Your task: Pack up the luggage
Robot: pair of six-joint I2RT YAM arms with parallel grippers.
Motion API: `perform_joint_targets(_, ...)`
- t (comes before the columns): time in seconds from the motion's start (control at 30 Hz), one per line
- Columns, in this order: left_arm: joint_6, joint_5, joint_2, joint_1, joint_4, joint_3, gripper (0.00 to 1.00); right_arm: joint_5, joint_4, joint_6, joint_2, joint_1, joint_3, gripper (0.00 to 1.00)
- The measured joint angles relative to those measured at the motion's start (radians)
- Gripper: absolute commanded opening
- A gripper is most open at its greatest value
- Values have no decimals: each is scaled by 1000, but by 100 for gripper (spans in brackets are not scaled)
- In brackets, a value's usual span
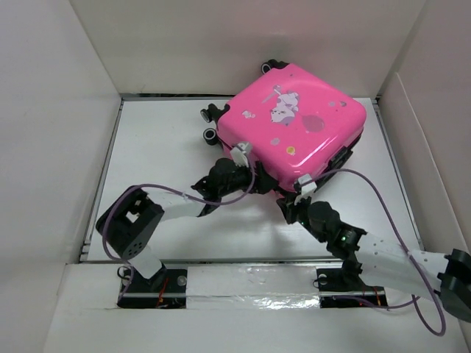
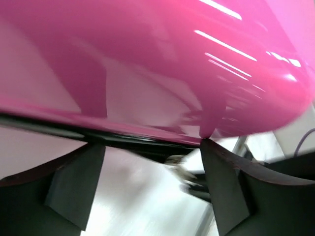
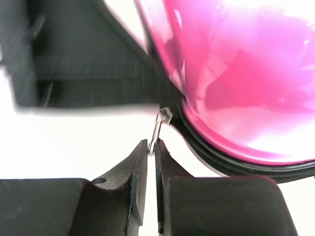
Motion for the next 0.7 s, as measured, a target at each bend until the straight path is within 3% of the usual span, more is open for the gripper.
perform_joint_targets(0.23, -108, 2, -178, 348, 3, -61, 81, -284, -8, 64, -245, 105, -45, 0)
perform_joint_targets(0.4, -159, -34, -237, 454, 26, -60, 86, -338, -86, 78, -321, 105, -45, 0)
perform_joint_targets(0.53, -190, -32, -172, 527, 0, 4, 86, -335, -149, 77, -348, 105, -44, 4)
perform_joint_targets(0.7, -211, -26, 17, 577, -51, 213, 86, -311, -206, 60, -329, 105, -19, 6)
